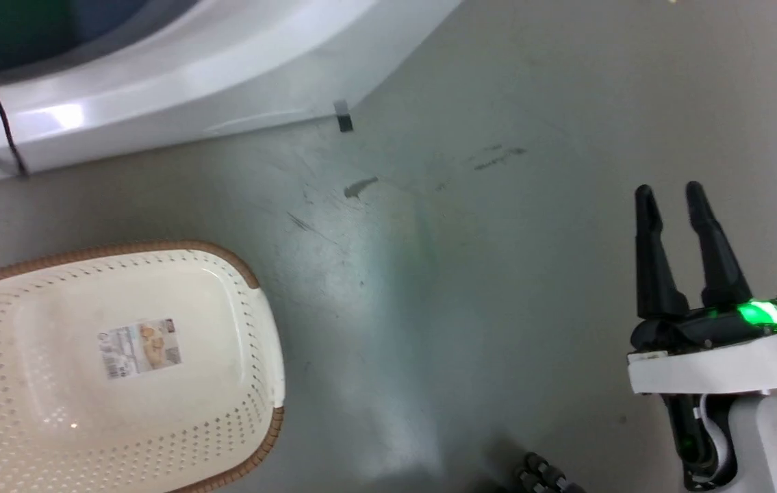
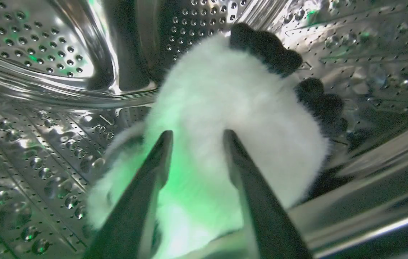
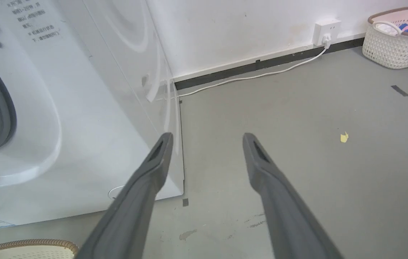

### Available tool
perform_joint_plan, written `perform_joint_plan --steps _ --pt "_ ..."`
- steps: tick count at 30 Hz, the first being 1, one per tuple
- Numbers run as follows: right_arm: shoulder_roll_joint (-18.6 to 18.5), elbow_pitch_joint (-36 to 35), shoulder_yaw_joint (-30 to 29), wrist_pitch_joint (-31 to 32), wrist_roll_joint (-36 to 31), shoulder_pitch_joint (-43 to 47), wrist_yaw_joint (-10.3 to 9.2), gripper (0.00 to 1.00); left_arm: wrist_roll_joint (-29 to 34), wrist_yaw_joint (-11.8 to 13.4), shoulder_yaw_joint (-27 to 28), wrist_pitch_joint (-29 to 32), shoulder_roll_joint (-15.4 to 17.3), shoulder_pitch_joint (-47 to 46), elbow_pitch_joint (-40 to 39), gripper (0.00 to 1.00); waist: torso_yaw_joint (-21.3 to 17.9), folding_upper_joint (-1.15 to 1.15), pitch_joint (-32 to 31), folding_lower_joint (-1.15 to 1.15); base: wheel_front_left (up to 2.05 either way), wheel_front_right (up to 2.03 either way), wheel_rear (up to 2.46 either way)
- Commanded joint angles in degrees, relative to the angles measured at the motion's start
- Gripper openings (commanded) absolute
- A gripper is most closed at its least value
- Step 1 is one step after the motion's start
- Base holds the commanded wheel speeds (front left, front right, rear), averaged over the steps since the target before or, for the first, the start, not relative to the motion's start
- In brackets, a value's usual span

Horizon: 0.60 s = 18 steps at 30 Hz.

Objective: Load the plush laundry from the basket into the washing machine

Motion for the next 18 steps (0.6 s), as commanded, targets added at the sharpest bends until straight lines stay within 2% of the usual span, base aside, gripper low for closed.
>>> perform_joint_plan --steps 1,3,4,6,12,15,18 --pt "0.0 0.2 -0.9 -0.3 -1.0 -0.3 -0.04 1.0 -0.6 0.2 0.0 -1.8 -0.8 1.1 1.1 1.0 1.7 0.0 -2.4 -0.01 0.0 0.0 0.0" --pt "0.0 0.4 -1.7 -0.3 -2.5 0.2 -0.04 1.0 -1.5 0.3 0.2 -4.4 -1.9 3.0 2.5 1.0 3.0 0.0 -5.0 -0.01 0.0 0.0 0.0" --pt "0.0 0.3 -3.1 -0.3 -4.6 1.0 -0.04 1.0 -2.8 0.3 0.5 -8.7 -3.6 6.5 4.4 1.0 4.8 0.0 -9.4 -0.01 0.0 0.0 0.0" --pt "0.0 0.1 -4.4 -0.3 -5.9 1.8 -0.04 1.0 -4.7 0.3 1.6 -12.5 -5.2 9.1 5.2 1.0 6.3 0.0 -12.6 -0.01 0.0 0.0 0.0" --pt "0.0 0.1 -6.5 -0.3 -9.8 6.0 -0.04 1.0 -9.0 0.2 2.7 -17.8 -10.4 18.4 6.1 1.0 11.3 0.0 -22.0 -0.01 0.0 0.0 0.0" --pt "0.0 0.2 -6.8 -0.3 -10.9 7.8 -0.04 1.0 -10.3 0.1 2.6 -18.4 -11.7 24.5 2.5 1.0 13.2 0.0 -26.1 -0.01 0.0 0.0 0.0" --pt "0.0 0.6 -6.7 -0.3 -11.7 9.4 -0.04 1.0 -11.5 0.1 3.5 -18.5 -12.2 32.9 -5.6 1.0 14.8 0.0 -29.8 -0.01 0.0 0.0 0.0"
